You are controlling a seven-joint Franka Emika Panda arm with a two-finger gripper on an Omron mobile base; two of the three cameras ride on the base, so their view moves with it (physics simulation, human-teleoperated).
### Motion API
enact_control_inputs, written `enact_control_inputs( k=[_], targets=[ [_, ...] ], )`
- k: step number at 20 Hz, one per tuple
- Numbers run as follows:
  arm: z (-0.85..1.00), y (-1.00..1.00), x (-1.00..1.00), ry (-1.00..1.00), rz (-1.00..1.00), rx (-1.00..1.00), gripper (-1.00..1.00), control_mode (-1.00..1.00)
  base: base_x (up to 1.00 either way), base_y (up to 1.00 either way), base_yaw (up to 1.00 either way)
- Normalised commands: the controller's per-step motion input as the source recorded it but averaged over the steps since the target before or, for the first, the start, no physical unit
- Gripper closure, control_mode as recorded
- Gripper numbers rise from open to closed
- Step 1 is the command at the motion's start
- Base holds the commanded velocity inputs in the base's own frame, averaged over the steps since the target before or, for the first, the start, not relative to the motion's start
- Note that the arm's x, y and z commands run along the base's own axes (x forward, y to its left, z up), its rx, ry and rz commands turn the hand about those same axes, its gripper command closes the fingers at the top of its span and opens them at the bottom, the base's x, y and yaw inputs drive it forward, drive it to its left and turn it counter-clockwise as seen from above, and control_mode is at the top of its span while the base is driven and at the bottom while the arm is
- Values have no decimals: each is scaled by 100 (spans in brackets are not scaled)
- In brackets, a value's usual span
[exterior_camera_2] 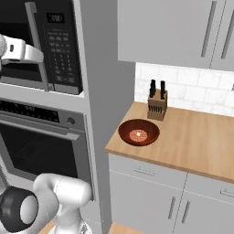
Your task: Open the microwave, place the bowl with waffle inside the microwave, then close the microwave door and turn it on.
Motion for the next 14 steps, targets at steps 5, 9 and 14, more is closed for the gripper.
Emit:
enact_control_inputs(
  k=[5, 9, 14],
  targets=[
    [-33, 0, 55, 0, -2, 0, -100, -100, 0, 0, 0],
    [-22, 0, 64, 0, -3, 0, -100, -100, 0, 0, 0],
    [-17, 7, 66, 0, -3, -1, -100, -100, 0, 0, 0]
  ],
)
